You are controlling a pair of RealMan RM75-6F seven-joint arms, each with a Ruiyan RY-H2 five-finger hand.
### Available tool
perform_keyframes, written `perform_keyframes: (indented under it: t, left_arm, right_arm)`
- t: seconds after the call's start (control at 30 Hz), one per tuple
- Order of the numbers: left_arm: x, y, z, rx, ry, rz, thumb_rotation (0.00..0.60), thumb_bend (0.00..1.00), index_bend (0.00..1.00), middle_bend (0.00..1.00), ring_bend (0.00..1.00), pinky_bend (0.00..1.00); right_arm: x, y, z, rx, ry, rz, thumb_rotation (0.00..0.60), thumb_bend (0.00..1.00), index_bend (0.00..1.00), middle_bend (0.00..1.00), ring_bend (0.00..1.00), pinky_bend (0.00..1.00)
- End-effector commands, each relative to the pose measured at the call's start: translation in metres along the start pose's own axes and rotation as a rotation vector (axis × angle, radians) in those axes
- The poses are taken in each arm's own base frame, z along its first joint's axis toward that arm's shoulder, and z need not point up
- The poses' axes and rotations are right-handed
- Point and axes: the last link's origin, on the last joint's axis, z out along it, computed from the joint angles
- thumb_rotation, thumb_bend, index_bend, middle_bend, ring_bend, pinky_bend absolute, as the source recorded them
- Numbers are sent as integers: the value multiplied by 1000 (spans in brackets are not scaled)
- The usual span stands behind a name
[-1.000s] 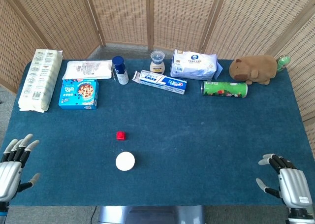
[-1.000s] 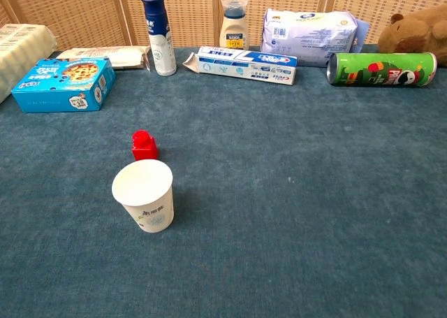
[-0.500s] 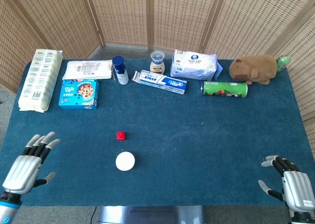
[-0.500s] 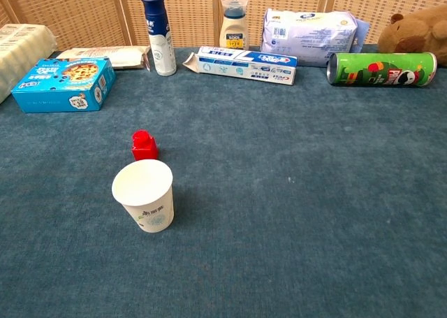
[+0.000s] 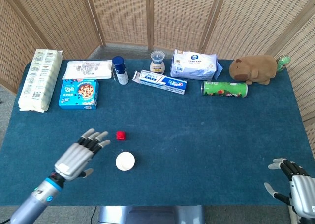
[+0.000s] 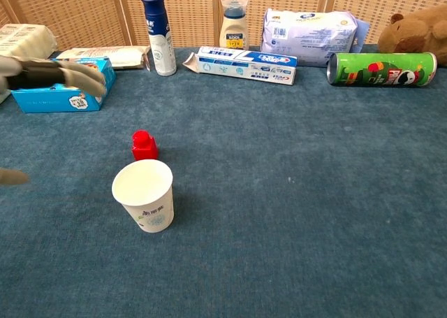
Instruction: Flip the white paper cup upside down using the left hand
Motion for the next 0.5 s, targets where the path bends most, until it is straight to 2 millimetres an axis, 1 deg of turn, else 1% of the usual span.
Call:
perform_keyframes:
  t: [0.03, 0.1, 0.23, 0.5]
  left_arm:
    - [-5, 20, 23, -69, -33, 48, 582, 188, 102, 0, 0, 0]
    - [-9, 27, 31, -78, -53, 82, 583, 187, 102, 0, 0, 0]
    - [-18, 40, 44, -86, -94, 98, 581, 189, 103, 0, 0, 0]
    - [-32, 54, 62, -74, -145, 114, 583, 187, 103, 0, 0, 0]
  right_arm:
    - [4, 3, -3, -10, 6, -5, 600, 253, 412, 332, 313, 366]
    - [6, 5, -5, -15, 14, -4, 600, 252, 412, 332, 313, 366]
    - [9, 9, -9, -32, 20, -7, 600, 252, 413, 332, 313, 366]
    - [12, 13, -11, -46, 23, -10, 600, 252, 413, 332, 313, 366]
